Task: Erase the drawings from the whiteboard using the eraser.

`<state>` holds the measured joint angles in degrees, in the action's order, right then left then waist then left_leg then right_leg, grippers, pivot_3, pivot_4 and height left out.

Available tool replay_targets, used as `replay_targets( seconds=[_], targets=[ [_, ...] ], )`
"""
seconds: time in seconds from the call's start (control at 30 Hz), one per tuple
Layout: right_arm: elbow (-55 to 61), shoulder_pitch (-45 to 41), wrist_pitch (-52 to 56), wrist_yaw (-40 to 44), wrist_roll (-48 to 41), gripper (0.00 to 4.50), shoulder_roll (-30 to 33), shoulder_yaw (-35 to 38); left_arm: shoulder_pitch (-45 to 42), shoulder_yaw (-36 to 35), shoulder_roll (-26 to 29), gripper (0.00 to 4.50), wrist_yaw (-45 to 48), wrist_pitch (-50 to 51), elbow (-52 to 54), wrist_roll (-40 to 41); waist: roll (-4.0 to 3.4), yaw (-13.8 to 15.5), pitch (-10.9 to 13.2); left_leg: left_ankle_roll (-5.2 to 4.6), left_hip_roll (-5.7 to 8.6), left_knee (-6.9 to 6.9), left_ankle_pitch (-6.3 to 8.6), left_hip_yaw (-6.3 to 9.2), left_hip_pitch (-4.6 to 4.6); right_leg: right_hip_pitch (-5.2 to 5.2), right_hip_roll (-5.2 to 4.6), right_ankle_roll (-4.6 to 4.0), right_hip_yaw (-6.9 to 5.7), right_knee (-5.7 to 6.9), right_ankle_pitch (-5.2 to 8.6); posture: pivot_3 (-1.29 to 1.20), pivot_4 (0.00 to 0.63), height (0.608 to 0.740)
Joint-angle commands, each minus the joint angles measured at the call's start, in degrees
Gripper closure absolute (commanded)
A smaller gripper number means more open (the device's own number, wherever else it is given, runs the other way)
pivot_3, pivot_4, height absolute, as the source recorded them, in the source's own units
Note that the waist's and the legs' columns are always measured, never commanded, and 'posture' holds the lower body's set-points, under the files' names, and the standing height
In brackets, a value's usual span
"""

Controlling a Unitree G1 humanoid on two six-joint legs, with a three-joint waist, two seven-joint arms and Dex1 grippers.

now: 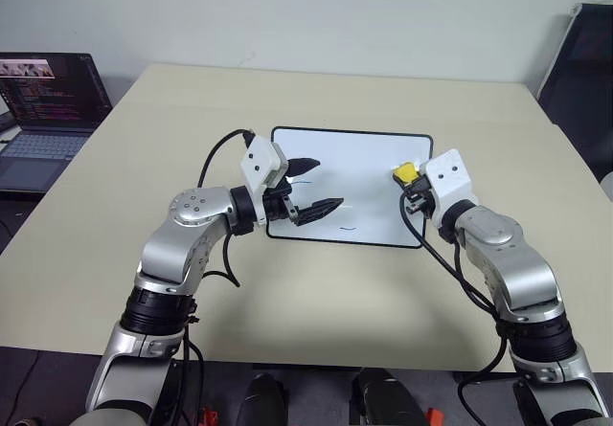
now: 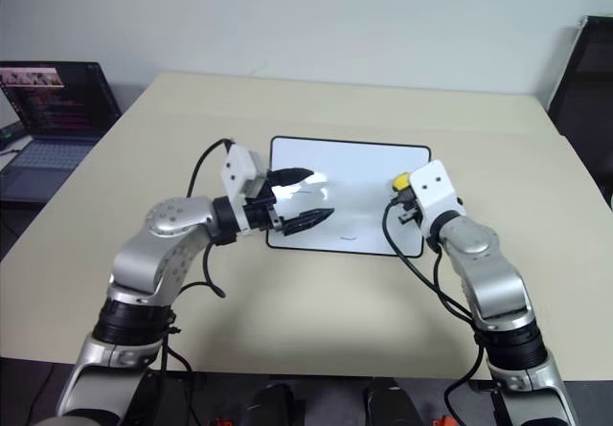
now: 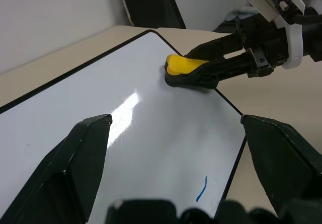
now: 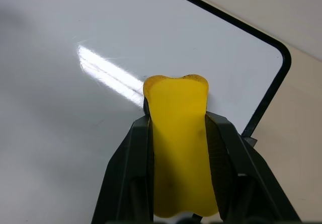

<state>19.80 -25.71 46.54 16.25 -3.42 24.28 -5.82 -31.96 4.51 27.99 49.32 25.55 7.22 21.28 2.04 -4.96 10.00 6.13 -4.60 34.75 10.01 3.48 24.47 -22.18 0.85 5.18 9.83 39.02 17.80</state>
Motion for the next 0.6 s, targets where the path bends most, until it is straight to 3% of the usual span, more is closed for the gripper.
replay_targets(
  seconds=[0.03, 0.27, 0.4, 0.6],
  targets=[
    [0.5, 0.4, 1.6, 0.9, 0.2, 3.41, 0.3, -0.5, -0.3, -1.1, 0.3, 0.00, -0.4, -0.6, 1.9, 0.2, 0.00, 0.0, 0.0, 0.00, 0.00, 0.00, 0.00, 0.00, 0.00, 0.00, 0.00, 0.00, 0.00, 0.00, 0.00, 0.00, 0.150, 0.740],
    [6.0, 1.4, 1.2, 0.6, -3.6, 3.41, -2.7, 5.3, 3.0, -4.4, 3.3, 0.00, -1.3, 2.3, 4.3, 2.0, -0.02, 0.0, 0.0, 0.00, -0.01, -0.06, 0.00, 0.00, 0.07, -0.08, 0.01, -0.01, 0.00, -0.01, 0.01, 0.00, 0.150, 0.740],
    [13.5, 5.9, -3.9, 3.6, -9.6, 3.41, -4.0, 11.5, 9.5, -11.0, 8.6, 0.00, 0.4, 4.8, 4.9, 5.3, -0.06, -0.1, 0.0, 0.00, -0.02, -0.17, 0.01, 0.00, 0.22, -0.21, 0.01, -0.04, -0.01, -0.06, 0.04, 0.00, 0.150, 0.740],
    [19.2, 13.8, -6.1, 8.8, -13.9, 3.41, -1.3, 11.9, 16.6, -14.9, 11.3, 0.00, 1.2, 3.0, 5.9, 6.3, -0.04, 0.5, 0.1, 0.01, -0.02, -0.43, 0.01, 0.05, 0.22, -0.26, -0.03, -0.19, -0.14, -0.09, 0.16, 0.00, 0.150, 0.740]
  ],
)
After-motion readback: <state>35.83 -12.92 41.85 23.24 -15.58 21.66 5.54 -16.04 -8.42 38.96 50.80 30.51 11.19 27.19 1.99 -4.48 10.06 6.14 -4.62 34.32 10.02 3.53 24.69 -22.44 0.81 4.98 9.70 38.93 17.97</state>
